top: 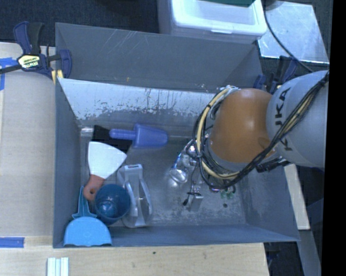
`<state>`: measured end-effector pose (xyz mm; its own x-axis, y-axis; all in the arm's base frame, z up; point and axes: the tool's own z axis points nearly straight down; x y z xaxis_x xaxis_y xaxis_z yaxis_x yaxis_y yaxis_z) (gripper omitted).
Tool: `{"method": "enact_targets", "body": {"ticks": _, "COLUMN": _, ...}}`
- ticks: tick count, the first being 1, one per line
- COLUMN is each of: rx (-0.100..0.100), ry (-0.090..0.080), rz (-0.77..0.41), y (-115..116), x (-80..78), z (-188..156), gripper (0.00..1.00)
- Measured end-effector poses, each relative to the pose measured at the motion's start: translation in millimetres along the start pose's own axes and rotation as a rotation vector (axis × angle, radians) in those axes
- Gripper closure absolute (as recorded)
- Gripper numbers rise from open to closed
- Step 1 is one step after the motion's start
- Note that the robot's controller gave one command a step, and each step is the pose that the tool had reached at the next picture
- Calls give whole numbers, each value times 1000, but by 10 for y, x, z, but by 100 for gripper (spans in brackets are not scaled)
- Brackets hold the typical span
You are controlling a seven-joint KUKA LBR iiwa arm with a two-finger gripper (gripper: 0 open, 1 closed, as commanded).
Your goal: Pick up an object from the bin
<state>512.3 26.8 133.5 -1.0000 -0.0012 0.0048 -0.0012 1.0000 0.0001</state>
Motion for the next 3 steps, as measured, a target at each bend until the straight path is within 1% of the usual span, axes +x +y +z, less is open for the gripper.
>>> {"method": "enact_targets", "body": {"ticks": 1, "rx": 0, "ry": -7, "rz": 1, "y": -1, "x": -20, "z": -33, "gripper": 0}}
{"method": "enact_targets", "body": {"ticks": 2, "rx": 1, "ry": -10, "rz": -151, "y": -341, "x": -778, "z": 634, "gripper": 0}}
{"method": "enact_targets", "body": {"ticks": 3, "rx": 0, "ry": -18, "rz": -264, "y": -245, "x": -759, "z": 247, "gripper": 0}}
